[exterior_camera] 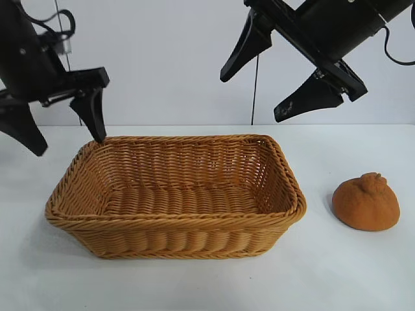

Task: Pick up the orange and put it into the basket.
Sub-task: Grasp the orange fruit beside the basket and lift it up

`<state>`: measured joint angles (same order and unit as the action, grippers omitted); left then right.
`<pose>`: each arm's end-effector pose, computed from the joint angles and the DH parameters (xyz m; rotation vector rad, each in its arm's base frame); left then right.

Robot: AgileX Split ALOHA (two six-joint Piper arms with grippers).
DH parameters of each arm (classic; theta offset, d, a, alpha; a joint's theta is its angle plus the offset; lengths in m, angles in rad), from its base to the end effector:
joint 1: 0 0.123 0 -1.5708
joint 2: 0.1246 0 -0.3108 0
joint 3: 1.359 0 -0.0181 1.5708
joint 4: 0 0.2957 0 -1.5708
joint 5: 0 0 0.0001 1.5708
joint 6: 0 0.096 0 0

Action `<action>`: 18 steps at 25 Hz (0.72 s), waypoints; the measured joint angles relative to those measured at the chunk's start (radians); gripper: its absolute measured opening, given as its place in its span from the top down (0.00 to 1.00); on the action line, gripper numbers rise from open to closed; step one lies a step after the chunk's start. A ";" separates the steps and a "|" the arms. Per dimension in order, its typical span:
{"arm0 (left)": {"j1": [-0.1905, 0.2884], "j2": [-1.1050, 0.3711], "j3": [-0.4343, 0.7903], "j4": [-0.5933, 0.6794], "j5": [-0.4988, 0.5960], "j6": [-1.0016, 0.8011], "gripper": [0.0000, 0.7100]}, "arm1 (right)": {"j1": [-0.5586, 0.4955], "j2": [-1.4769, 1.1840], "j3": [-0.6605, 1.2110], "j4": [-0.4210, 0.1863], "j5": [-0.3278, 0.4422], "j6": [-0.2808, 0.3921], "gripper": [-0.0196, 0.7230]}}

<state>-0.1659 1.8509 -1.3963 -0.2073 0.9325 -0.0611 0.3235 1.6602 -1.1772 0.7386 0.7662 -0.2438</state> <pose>0.4225 -0.0868 0.2284 0.0053 2.8783 -0.3071 0.3561 0.1667 0.2573 -0.1693 2.6425 0.8636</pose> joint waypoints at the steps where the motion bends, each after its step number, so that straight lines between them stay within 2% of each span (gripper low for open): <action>1: 0.027 -0.015 0.000 0.033 0.006 0.000 0.15 | 0.000 0.000 0.000 0.000 0.000 0.000 0.18; 5: 0.143 -0.052 0.000 0.142 0.070 0.001 0.14 | 0.000 0.000 0.000 0.000 0.000 0.000 0.18; 7: 0.179 -0.062 0.000 0.167 0.120 0.006 0.14 | 0.000 0.000 0.000 0.000 0.000 0.000 0.18; 13: 0.192 -0.112 0.005 0.191 0.238 0.032 0.17 | 0.000 0.000 0.000 0.000 0.001 0.000 0.18; 18: 0.192 -0.225 0.079 0.188 0.274 0.068 0.17 | 0.000 0.000 0.000 0.000 0.001 0.001 0.18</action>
<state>0.0263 1.6257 -1.3169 -0.0193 1.2062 0.0066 0.3235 1.6602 -1.1772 0.7386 0.7672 -0.2428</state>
